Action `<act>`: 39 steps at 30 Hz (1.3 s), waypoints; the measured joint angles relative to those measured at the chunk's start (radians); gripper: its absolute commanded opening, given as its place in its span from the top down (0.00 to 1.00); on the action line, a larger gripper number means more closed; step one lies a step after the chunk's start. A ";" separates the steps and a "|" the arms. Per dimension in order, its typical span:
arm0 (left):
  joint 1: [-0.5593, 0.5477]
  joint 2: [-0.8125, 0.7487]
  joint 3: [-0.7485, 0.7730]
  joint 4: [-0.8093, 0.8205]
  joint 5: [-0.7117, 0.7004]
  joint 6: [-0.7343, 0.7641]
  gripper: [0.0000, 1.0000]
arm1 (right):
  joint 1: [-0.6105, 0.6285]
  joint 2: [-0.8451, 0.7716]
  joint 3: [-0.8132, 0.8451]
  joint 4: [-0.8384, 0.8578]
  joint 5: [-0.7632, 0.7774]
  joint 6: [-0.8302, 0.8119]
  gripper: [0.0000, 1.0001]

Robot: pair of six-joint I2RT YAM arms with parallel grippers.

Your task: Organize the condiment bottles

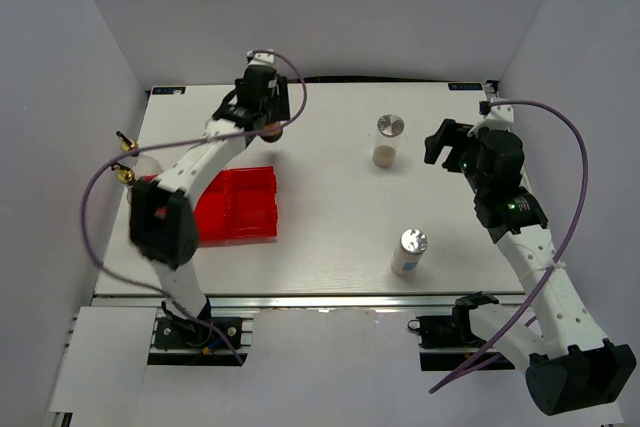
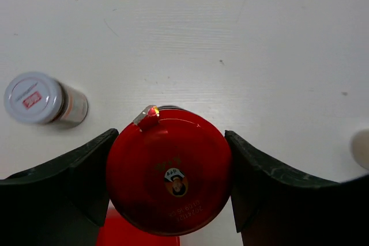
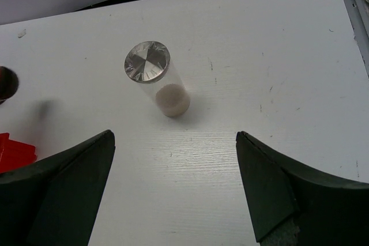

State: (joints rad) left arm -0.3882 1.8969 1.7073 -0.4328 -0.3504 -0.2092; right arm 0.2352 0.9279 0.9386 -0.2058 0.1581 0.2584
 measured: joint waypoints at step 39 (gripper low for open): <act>0.143 -0.671 -0.921 0.231 -0.503 -0.330 0.68 | 0.000 -0.005 -0.020 0.005 -0.029 0.001 0.11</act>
State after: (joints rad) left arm -0.2455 1.2255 0.7860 -0.2020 -0.8536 -0.5392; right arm 0.2348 0.9226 0.9188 -0.2012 0.1287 0.2592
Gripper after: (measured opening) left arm 0.777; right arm 0.895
